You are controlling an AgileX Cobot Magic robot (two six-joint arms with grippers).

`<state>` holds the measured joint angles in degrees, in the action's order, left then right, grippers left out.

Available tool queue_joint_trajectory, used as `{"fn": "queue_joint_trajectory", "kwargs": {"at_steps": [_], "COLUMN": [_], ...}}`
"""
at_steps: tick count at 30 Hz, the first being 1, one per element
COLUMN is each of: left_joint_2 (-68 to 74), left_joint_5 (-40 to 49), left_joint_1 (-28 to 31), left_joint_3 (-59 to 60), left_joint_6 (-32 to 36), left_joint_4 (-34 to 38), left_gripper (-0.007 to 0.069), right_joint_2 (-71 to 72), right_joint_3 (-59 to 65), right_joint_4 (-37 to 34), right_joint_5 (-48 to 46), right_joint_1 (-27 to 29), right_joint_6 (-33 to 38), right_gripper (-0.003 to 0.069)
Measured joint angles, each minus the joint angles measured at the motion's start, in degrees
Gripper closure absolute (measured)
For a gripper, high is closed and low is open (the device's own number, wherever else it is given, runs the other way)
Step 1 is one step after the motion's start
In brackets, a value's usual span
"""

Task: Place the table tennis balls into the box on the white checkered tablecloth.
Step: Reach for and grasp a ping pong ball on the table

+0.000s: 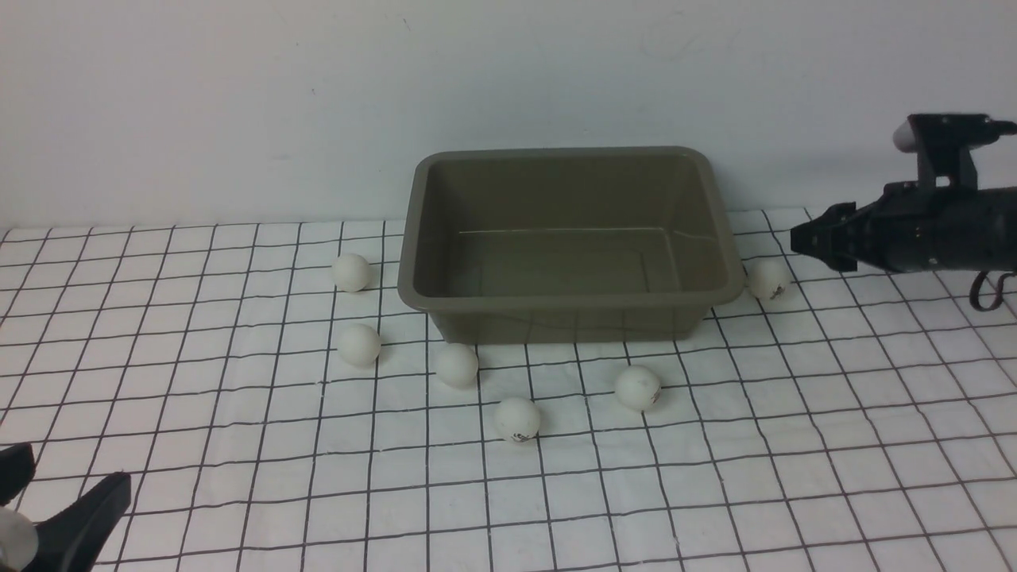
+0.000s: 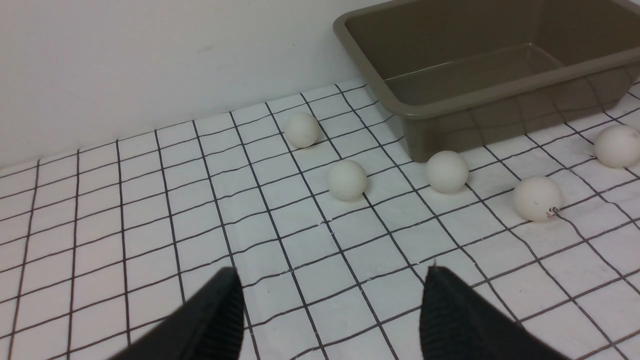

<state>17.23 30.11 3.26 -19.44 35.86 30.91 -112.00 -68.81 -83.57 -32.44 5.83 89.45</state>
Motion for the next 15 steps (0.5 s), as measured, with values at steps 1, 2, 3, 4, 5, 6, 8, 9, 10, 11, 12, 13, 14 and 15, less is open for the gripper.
{"fn": "queue_joint_trajectory", "kwargs": {"at_steps": [1, 2, 3, 4, 5, 6, 8, 9, 10, 11, 12, 13, 14, 15], "left_joint_2": [0.0, 0.0, 0.0, 0.0, 0.0, 0.0, 0.0, 0.0, 0.0, 0.0, 0.0, 0.0, 0.0, 0.0], "left_joint_5": [0.0, 0.0, 0.0, 0.0, 0.0, 0.0, 0.0, 0.0, 0.0, 0.0, 0.0, 0.0, 0.0, 0.0], "left_joint_1": [0.0, 0.0, 0.0, 0.0, 0.0, 0.0, 0.0, 0.0, 0.0, 0.0, 0.0, 0.0, 0.0, 0.0], "left_joint_3": [0.0, 0.0, 0.0, 0.0, 0.0, 0.0, 0.0, 0.0, 0.0, 0.0, 0.0, 0.0, 0.0, 0.0], "left_joint_6": [0.0, 0.0, 0.0, 0.0, 0.0, 0.0, 0.0, 0.0, 0.0, 0.0, 0.0, 0.0, 0.0, 0.0], "left_joint_4": [0.1, 0.1, 0.1, 0.2, 0.2, 0.2, 0.2, 0.2, 0.2, 0.2, 0.2, 0.2, 0.2, 0.2], "left_gripper": [0.0195, 0.0195, 0.0195, 0.0195, 0.0195, 0.0195, 0.0195, 0.0195, 0.0195, 0.0195, 0.0195, 0.0195, 0.0195, 0.0195], "right_joint_2": [-0.3, -0.4, -0.8, -1.1, -1.8, -2.1, -2.9, -3.3, -3.3, -3.7, -3.9, -4.1, -4.3, -4.6], "right_joint_3": [0.0, 0.0, 0.0, -0.1, -0.1, -0.1, -0.1, -0.1, -0.1, -0.1, -0.1, -0.1, -0.1, -0.2], "right_joint_4": [0.3, 0.6, 0.8, 1.0, 1.1, 1.2, 1.2, 1.2, 1.2, 1.2, 1.1, 1.1, 0.9, 0.9], "right_joint_5": [-0.2, -0.6, -1.2, -2.1, -2.8, -3.1, -3.2, -3.1, -3.1, -3.0, -3.0, -3.0, -3.1, -3.2], "right_joint_1": [0.0, 0.0, 0.0, 0.0, 0.0, 0.0, 0.0, 0.0, 0.0, 0.0, 0.0, 0.0, 0.0, 0.0], "right_joint_6": [-0.1, -0.4, -0.4, -0.6, -0.8, -0.9, -1.1, -1.2, -1.2, -1.2, -1.2, -1.2, -1.2, -1.1], "right_gripper": [0.0274, 0.0274, 0.0274, 0.0274, 0.0274, 0.0274, 0.0273, 0.0273, 0.0273, 0.0273, 0.0273, 0.0273, 0.0273, 0.0273]}}
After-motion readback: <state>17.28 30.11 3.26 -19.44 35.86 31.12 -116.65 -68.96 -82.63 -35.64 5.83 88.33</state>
